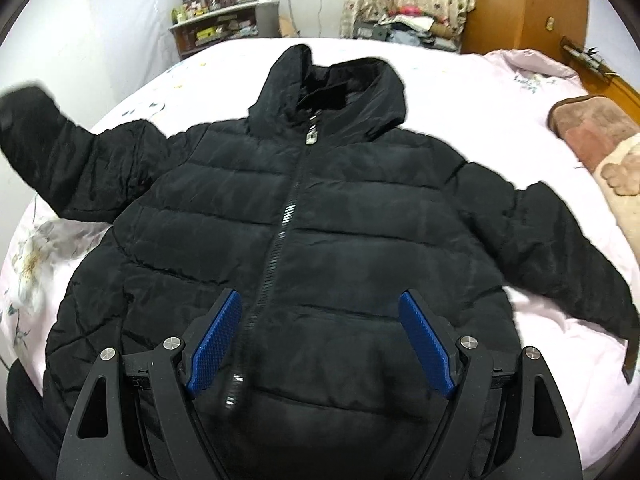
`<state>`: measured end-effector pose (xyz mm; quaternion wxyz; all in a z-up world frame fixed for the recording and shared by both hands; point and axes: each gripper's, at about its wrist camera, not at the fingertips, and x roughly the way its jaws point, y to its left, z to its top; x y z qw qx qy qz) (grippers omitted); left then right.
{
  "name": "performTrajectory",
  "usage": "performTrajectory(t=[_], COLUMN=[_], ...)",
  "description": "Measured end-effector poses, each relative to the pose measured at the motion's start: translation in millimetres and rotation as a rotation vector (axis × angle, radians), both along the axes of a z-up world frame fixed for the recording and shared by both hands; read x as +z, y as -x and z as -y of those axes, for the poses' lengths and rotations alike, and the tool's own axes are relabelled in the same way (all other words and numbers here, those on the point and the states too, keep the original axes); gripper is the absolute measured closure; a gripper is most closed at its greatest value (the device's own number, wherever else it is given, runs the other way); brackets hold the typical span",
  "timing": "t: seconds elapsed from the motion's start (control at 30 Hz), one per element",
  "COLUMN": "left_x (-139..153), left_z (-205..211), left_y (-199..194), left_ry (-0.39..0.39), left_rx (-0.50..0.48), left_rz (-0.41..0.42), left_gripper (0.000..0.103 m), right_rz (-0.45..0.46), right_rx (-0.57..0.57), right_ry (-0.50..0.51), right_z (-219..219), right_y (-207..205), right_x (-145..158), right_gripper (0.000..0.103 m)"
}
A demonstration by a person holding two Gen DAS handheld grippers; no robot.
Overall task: Fold large clothes
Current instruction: 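Lift the held sleeve and fold it across the jacket body with the left tool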
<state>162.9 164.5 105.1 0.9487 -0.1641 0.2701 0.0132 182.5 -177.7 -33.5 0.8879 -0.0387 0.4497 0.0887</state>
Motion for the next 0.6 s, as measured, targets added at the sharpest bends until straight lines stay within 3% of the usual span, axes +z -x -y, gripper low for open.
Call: performTrajectory(t=[0.13, 0.27, 0.43, 0.6], left_x=[15.8, 10.8, -23.1, -76.6], left_z=[50.9, 106.5, 175.4, 219.5], left_y=[-29.0, -58.6, -91.5, -107.3], left_ry=[0.020, 0.059, 0.085, 0.110], left_rx=[-0.143, -0.279, -0.417, -0.510], left_rz=[0.019, 0.005, -0.060, -0.174], left_gripper=[0.093, 0.093, 0.093, 0.093], right_rz=[0.017, 0.011, 0.002, -0.008], right_rx=[-0.053, -0.118, -0.187, -0.230], right_ry=[-0.020, -0.046, -0.060, -0.069], right_z=[26.8, 59.2, 93.5, 120.2], right_y=[7.2, 15.4, 24.4, 31.7], right_x=[4.4, 2.4, -2.2, -9.4], right_gripper=[0.022, 0.022, 0.022, 0.022])
